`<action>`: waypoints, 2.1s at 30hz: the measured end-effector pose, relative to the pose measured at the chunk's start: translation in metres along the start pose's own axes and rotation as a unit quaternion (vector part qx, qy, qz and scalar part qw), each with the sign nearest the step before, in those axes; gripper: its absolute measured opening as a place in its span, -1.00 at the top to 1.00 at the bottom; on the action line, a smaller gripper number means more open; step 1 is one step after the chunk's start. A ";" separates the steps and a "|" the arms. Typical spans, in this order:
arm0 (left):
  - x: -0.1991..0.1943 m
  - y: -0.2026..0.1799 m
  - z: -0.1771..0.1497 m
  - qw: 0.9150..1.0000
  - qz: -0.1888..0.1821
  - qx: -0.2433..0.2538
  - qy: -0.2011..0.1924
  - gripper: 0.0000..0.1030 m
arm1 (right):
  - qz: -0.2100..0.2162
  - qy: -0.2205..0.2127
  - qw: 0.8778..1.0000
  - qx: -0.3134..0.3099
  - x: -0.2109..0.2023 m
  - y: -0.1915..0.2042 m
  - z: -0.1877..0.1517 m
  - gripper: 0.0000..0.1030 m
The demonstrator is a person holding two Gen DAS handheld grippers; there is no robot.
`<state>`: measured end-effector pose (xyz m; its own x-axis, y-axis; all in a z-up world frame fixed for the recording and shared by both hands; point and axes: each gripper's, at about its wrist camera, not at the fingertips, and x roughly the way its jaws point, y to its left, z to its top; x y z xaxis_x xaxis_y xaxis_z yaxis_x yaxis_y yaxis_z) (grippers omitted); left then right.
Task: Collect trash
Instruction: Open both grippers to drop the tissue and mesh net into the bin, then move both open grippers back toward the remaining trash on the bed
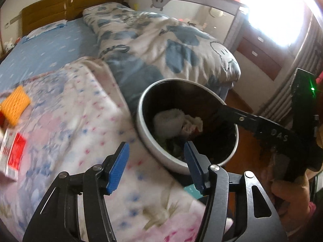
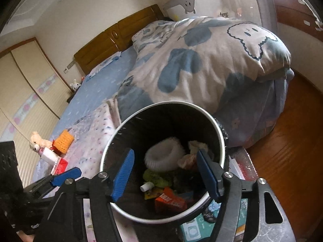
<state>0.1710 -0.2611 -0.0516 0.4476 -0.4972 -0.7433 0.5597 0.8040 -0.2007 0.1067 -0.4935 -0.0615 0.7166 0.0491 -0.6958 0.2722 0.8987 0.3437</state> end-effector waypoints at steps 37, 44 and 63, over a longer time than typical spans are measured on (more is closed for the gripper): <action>-0.097 0.195 -0.103 0.971 0.124 -0.199 -0.039 -0.12 | 0.109 0.055 0.990 -0.071 0.028 0.161 -0.090 -0.53; -0.095 0.220 -0.088 0.967 0.145 -0.206 -0.049 -0.21 | 0.111 0.060 0.989 -0.075 0.037 0.172 -0.092 -0.53; -0.051 0.222 -0.050 0.978 0.054 -0.196 -0.051 -0.23 | 0.099 0.053 0.993 -0.044 0.047 0.154 -0.077 -0.53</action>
<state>0.2380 -0.0409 -0.0905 0.5670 -0.4168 -0.7104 0.2040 0.9067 -0.3692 0.1330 -0.3186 -0.0902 0.6782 0.2692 -0.6838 0.0719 0.9017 0.4262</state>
